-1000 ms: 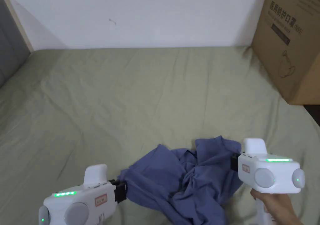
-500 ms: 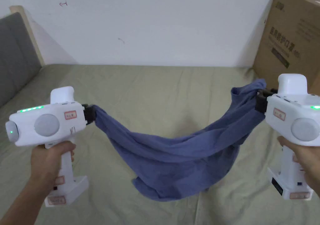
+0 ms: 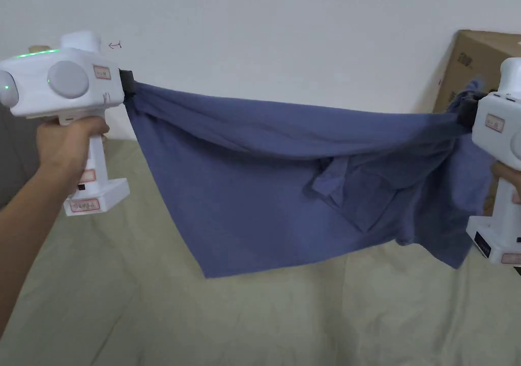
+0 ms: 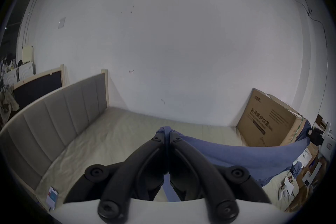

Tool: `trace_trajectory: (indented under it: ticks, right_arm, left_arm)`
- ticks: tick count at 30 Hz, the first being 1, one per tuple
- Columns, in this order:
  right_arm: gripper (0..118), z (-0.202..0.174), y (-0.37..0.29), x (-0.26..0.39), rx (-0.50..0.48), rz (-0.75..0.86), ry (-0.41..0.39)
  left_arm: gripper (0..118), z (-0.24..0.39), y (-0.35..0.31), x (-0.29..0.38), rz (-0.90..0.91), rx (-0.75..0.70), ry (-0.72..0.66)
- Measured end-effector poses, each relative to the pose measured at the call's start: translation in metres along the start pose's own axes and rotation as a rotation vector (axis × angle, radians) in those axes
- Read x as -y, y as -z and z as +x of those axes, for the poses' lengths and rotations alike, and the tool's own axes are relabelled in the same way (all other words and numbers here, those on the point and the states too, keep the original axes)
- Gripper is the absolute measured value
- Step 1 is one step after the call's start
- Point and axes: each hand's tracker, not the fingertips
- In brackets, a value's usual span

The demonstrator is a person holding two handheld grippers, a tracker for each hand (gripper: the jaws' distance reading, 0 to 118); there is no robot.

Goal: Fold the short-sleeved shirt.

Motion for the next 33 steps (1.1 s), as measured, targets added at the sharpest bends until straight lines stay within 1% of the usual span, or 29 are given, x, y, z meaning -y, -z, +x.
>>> trace_trajectory:
  ticks: [4,5,6,9,10,11,13,15,16,19,21,28,29,33]
  right_arm:
    - [7,-0.004,0.020,0.000,0.003,0.001,-0.003]
    - [7,0.000,0.000,0.003,0.004,-0.007,-0.005]
    - [7,-0.003,0.021,0.011,0.006,-0.019,-0.009]
    - [7,-0.004,0.021,0.030,-0.002,-0.068,-0.013]
    - [7,-0.020,0.046,0.073,-0.004,-0.089,-0.014]
    - [7,-0.025,0.050,0.089,-0.003,-0.109,-0.015]
    - [7,-0.030,0.050,0.117,-0.007,-0.143,-0.012]
    - [7,-0.042,0.029,0.141,-0.006,-0.194,-0.020]
    - [7,-0.044,0.023,0.157,-0.008,-0.211,-0.014]
    - [7,-0.047,0.002,0.198,-0.018,-0.277,0.037]
    - [7,-0.049,-0.023,0.223,-0.016,-0.309,0.043]
    - [7,-0.025,-0.095,0.302,0.000,-0.437,0.115]
    - [7,-0.023,-0.106,0.310,0.002,-0.449,0.122]
    - [7,-0.019,-0.151,0.342,0.021,-0.518,0.162]
  left_arm:
    - [3,0.007,0.023,-0.006,0.025,-0.035,0.067]
    - [3,0.006,0.031,-0.002,0.019,-0.042,0.085]
    - [3,0.005,0.035,0.004,0.013,-0.048,0.097]
    - [3,-0.004,0.049,0.034,-0.010,-0.062,0.105]
    - [3,-0.008,0.053,0.047,-0.022,-0.072,0.123]
    - [3,-0.012,0.056,0.061,-0.034,-0.080,0.134]
    - [3,-0.020,0.057,0.091,-0.061,-0.082,0.156]
    - [3,-0.029,0.054,0.123,-0.096,-0.082,0.163]
    - [3,-0.034,0.049,0.141,-0.110,-0.081,0.162]
    - [3,-0.049,0.026,0.190,-0.168,-0.082,0.161]
    - [3,-0.060,0.004,0.221,-0.214,-0.084,0.155]
    - [3,-0.092,-0.080,0.318,-0.381,-0.126,0.157]
    - [3,-0.100,-0.083,0.333,-0.402,-0.132,0.158]
    - [3,-0.114,-0.127,0.373,-0.463,-0.165,0.106]
